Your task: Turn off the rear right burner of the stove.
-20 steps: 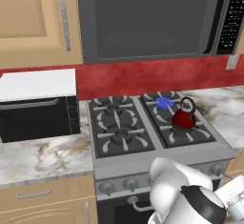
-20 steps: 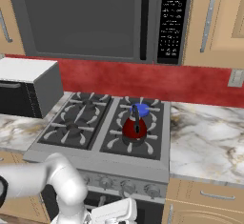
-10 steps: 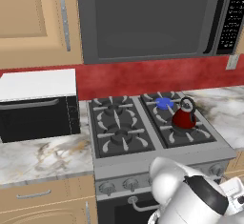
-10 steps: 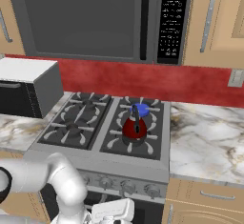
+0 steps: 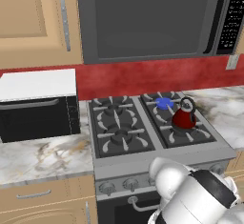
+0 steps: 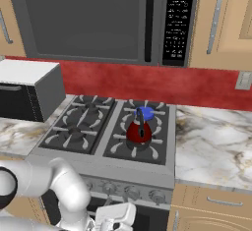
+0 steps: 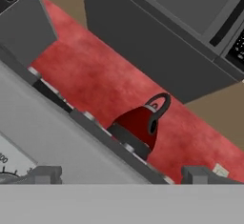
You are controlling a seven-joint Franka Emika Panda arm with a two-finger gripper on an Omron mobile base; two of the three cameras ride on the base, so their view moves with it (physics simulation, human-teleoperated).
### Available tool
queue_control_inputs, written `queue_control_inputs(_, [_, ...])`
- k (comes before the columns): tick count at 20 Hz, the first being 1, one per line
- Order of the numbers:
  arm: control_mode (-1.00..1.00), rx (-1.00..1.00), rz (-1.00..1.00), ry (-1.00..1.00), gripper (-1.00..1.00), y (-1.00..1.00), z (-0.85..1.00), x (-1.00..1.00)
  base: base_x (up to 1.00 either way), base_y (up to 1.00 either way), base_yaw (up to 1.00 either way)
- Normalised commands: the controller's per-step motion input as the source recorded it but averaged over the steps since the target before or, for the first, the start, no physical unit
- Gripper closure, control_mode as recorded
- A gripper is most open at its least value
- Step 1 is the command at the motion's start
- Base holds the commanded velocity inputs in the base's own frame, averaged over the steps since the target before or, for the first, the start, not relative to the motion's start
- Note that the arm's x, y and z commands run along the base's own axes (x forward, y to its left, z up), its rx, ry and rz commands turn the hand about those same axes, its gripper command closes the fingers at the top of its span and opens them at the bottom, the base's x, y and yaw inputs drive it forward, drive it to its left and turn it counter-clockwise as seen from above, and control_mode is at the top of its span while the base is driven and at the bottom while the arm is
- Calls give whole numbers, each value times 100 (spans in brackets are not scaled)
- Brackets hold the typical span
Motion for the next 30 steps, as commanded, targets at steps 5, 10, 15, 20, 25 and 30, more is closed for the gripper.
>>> queue_control_inputs(5, [-100,-7,-2,0,-100,-6,-16,17,0,0,0])
queue_control_inputs(10, [-100,-5,0,0,-100,-15,-15,2,0,0,0])
queue_control_inputs(15, [-100,-3,0,0,-100,-13,-10,0,0,0,0])
queue_control_inputs(20, [-100,-3,0,0,-100,-4,-20,1,0,0,0])
queue_control_inputs(25, [-100,0,0,0,-100,0,-18,11,0,0,0])
queue_control_inputs(30, [-100,0,0,0,-100,0,-17,4,0,0,0])
